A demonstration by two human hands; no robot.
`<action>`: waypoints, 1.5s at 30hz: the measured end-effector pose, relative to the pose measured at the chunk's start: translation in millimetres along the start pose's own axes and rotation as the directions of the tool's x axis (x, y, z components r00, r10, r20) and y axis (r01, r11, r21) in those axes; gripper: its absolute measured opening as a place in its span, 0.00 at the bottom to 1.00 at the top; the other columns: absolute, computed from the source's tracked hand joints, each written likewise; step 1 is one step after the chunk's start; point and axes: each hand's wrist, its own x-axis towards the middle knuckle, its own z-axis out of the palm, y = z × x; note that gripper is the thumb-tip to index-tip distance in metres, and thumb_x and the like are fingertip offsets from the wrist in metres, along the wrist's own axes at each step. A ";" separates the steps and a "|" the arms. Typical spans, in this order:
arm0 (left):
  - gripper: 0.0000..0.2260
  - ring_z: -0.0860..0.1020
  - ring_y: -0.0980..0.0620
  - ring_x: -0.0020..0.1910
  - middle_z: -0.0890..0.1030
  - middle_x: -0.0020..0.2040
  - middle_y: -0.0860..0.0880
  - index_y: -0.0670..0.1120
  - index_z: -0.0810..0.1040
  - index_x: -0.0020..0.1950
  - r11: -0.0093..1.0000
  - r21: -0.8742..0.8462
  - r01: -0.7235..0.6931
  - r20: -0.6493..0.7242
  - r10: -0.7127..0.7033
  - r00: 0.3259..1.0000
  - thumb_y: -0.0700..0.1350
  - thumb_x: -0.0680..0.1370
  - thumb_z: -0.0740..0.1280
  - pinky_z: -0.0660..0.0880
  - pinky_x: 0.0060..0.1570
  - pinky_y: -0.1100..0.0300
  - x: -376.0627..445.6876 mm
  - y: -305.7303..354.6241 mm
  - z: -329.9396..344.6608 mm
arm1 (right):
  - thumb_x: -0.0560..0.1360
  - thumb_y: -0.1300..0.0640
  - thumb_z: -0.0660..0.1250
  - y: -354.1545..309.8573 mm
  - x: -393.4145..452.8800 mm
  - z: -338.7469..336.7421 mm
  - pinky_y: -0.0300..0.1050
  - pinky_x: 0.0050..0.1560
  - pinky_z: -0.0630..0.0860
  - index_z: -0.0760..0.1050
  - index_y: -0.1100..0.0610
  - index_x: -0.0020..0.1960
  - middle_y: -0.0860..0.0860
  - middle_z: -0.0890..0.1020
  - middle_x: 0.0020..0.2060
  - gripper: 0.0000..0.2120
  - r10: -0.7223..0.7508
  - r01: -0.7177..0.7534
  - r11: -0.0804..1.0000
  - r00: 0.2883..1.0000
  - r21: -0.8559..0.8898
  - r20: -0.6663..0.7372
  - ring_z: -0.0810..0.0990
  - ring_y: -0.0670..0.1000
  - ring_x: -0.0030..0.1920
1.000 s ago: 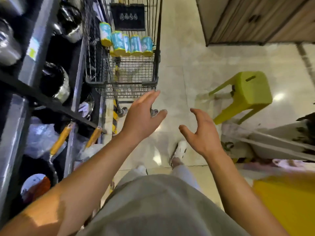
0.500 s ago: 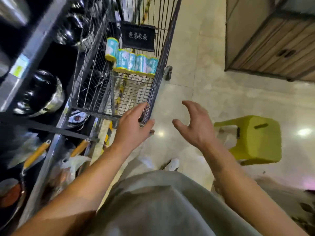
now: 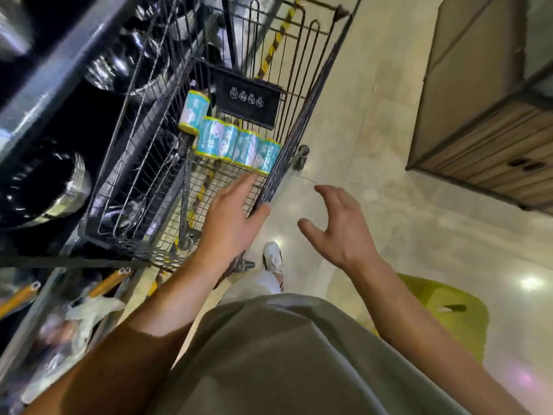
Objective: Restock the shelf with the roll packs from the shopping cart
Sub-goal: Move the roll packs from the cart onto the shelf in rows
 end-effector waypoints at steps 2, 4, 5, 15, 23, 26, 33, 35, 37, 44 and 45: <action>0.25 0.70 0.48 0.72 0.72 0.74 0.50 0.48 0.70 0.75 1.000 -0.005 -0.001 -0.033 0.000 0.999 0.48 0.78 0.70 0.61 0.70 0.60 32.1 9.6 -4.4 | 0.71 0.41 0.64 3.8 26.8 -11.8 0.54 0.73 0.65 0.68 0.60 0.74 0.57 0.74 0.70 0.36 -0.007 0.007 1.000 1.000 -0.013 0.016 0.70 0.59 0.71; 0.25 0.70 0.48 0.72 0.73 0.73 0.48 0.45 0.71 0.74 1.000 -0.014 0.002 -0.056 -0.003 0.998 0.47 0.78 0.70 0.60 0.69 0.62 63.6 20.7 -9.3 | 0.71 0.42 0.64 7.2 52.3 -22.2 0.54 0.73 0.65 0.69 0.60 0.74 0.58 0.74 0.70 0.36 -0.023 0.023 1.000 1.000 -0.011 0.019 0.70 0.60 0.71; 0.25 0.71 0.48 0.71 0.73 0.73 0.47 0.45 0.72 0.74 1.000 -0.010 0.006 -0.068 -0.007 0.998 0.47 0.78 0.71 0.60 0.68 0.64 77.7 24.3 -11.3 | 0.71 0.42 0.64 7.7 64.4 -26.5 0.53 0.72 0.65 0.69 0.61 0.74 0.58 0.74 0.70 0.36 -0.032 0.032 0.999 0.999 -0.008 0.023 0.70 0.60 0.70; 0.24 0.72 0.46 0.70 0.75 0.71 0.46 0.44 0.72 0.73 0.986 -0.036 0.163 -0.123 -0.166 0.978 0.46 0.78 0.71 0.63 0.70 0.61 164.2 40.2 0.3 | 0.71 0.43 0.65 11.7 188.8 -52.4 0.50 0.72 0.63 0.69 0.60 0.73 0.58 0.75 0.69 0.36 -0.194 0.191 0.981 0.972 0.031 0.131 0.70 0.60 0.70; 0.26 0.74 0.45 0.68 0.76 0.70 0.44 0.45 0.70 0.75 0.907 -0.046 0.418 -0.254 -0.416 0.873 0.51 0.78 0.69 0.67 0.65 0.60 207.3 34.8 1.8 | 0.70 0.46 0.68 1.1 305.5 -52.6 0.56 0.62 0.75 0.71 0.54 0.67 0.58 0.81 0.58 0.28 -0.541 0.524 0.840 0.831 0.143 0.132 0.80 0.61 0.59; 0.28 0.76 0.45 0.66 0.78 0.68 0.46 0.47 0.71 0.74 0.868 -0.065 0.493 -0.345 -0.483 0.805 0.57 0.76 0.66 0.71 0.66 0.54 217.1 23.0 3.4 | 0.70 0.48 0.72 -13.8 340.5 -45.4 0.48 0.61 0.71 0.75 0.60 0.65 0.58 0.81 0.57 0.27 -0.563 0.534 0.826 0.800 0.179 0.210 0.79 0.58 0.58; 0.31 0.78 0.47 0.64 0.76 0.70 0.55 0.58 0.68 0.75 0.807 -0.125 0.577 -0.377 -0.576 0.725 0.67 0.73 0.60 0.77 0.60 0.49 241.2 -43.3 2.3 | 0.69 0.44 0.68 -59.0 404.6 -8.6 0.50 0.62 0.70 0.71 0.63 0.71 0.62 0.78 0.63 0.36 -0.585 0.609 0.789 0.701 0.086 0.408 0.76 0.63 0.63; 0.32 0.77 0.48 0.65 0.74 0.72 0.55 0.58 0.67 0.76 0.786 -0.116 0.608 -0.346 -0.605 0.717 0.65 0.72 0.60 0.76 0.61 0.49 250.6 -67.5 1.9 | 0.70 0.42 0.66 -69.8 420.2 13.0 0.50 0.66 0.67 0.69 0.64 0.73 0.63 0.76 0.66 0.38 -0.585 0.629 0.775 0.675 0.064 0.448 0.73 0.64 0.67; 0.32 0.75 0.46 0.67 0.74 0.72 0.50 0.53 0.68 0.76 0.777 -0.101 0.622 -0.320 -0.617 0.719 0.62 0.73 0.62 0.73 0.66 0.52 262.2 -88.6 3.8 | 0.72 0.42 0.66 -78.0 433.3 35.9 0.51 0.69 0.66 0.68 0.63 0.74 0.62 0.74 0.68 0.37 -0.549 0.611 0.790 0.675 0.043 0.493 0.71 0.63 0.69; 0.33 0.72 0.42 0.68 0.73 0.71 0.41 0.42 0.68 0.75 0.728 -0.133 0.673 -0.109 -0.686 0.720 0.50 0.74 0.73 0.68 0.65 0.55 307.4 -177.9 23.7 | 0.71 0.38 0.69 -77.1 480.4 112.5 0.50 0.65 0.74 0.73 0.60 0.70 0.58 0.79 0.62 0.36 -0.373 0.458 0.889 0.717 0.006 0.589 0.77 0.58 0.63; 0.32 0.73 0.42 0.67 0.74 0.69 0.41 0.42 0.69 0.74 0.722 -0.124 0.681 -0.088 -0.692 0.717 0.49 0.73 0.74 0.69 0.63 0.54 313.7 -191.1 27.9 | 0.71 0.38 0.69 -73.3 485.7 121.3 0.49 0.65 0.74 0.73 0.60 0.70 0.57 0.79 0.62 0.36 -0.361 0.447 0.895 0.724 -0.001 0.588 0.77 0.58 0.63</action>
